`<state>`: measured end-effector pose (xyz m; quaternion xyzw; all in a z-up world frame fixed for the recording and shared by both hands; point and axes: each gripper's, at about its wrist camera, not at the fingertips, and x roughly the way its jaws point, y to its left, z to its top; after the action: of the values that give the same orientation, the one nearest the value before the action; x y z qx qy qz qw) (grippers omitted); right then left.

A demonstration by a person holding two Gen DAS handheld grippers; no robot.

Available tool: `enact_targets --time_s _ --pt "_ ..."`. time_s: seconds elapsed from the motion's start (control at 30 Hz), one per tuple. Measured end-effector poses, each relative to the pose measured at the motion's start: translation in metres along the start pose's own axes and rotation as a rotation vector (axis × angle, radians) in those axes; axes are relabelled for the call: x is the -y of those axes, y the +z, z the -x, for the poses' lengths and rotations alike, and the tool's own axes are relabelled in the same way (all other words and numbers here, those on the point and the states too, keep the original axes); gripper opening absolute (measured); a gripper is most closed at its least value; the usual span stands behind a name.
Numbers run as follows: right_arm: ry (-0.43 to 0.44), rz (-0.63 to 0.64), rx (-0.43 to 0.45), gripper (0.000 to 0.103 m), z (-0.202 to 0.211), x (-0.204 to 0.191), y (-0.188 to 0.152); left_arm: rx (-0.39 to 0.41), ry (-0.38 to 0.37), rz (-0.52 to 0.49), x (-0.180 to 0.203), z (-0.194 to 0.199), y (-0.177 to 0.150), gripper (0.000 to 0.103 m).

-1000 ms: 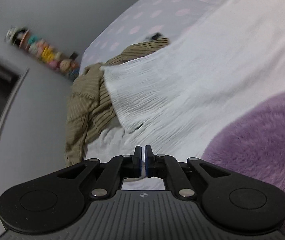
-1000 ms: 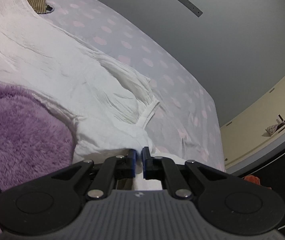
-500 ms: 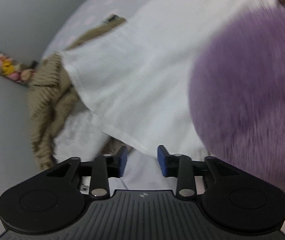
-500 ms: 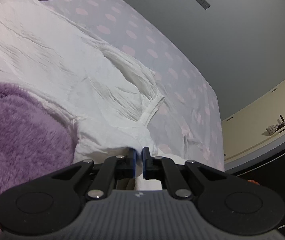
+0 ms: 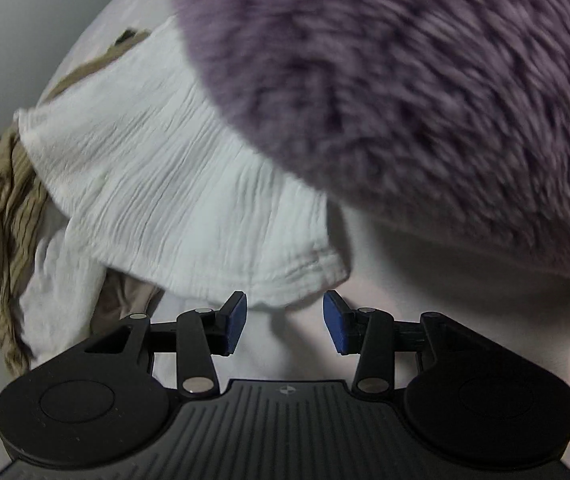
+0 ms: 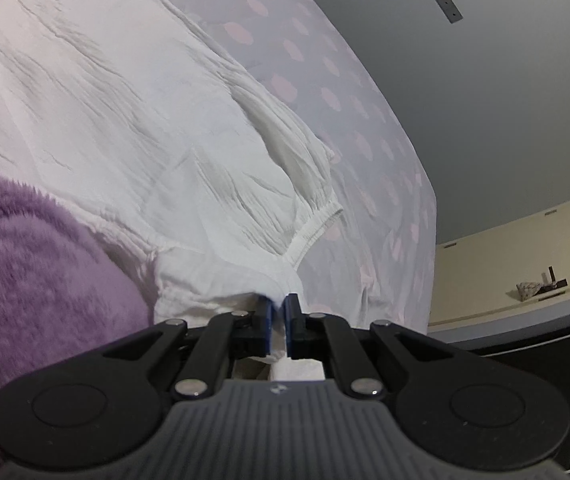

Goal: Fold clothes

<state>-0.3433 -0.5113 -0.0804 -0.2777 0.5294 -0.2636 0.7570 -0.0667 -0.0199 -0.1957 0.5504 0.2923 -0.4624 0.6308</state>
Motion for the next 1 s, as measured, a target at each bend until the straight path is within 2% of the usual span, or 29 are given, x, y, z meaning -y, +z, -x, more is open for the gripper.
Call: enact_targets --time_s 0.23,0.37,0.43,0.47,0.6,0.83,1.0 --pt "-0.008 0.039 -0.014 0.007 0.000 -0.009 0.018 0.074 -0.013 0.021 0.011 -0.014 0.006 0.040" --pt "-0.019 0.030 -0.013 0.007 0.000 -0.008 0.020 0.063 -0.050 0.134 0.001 -0.015 0.004 0.040" --pt "-0.028 0.019 -0.013 0.007 -0.001 -0.008 0.019 0.048 -0.065 0.219 -0.007 -0.012 0.003 0.027" --pt "-0.034 0.011 -0.013 0.007 0.000 -0.007 0.017 0.044 -0.065 0.255 -0.011 -0.009 0.003 0.013" --pt "-0.061 -0.042 -0.011 0.007 0.000 -0.002 0.006 0.042 -0.045 0.393 -0.030 0.007 -0.005 0.006" --pt "-0.154 -0.187 0.031 0.006 0.011 0.018 -0.022 0.106 0.085 0.622 -0.077 0.071 -0.007 0.006" --pt "-0.183 -0.274 0.080 0.006 0.029 0.032 -0.043 0.186 0.189 0.663 -0.099 0.122 0.014 0.006"
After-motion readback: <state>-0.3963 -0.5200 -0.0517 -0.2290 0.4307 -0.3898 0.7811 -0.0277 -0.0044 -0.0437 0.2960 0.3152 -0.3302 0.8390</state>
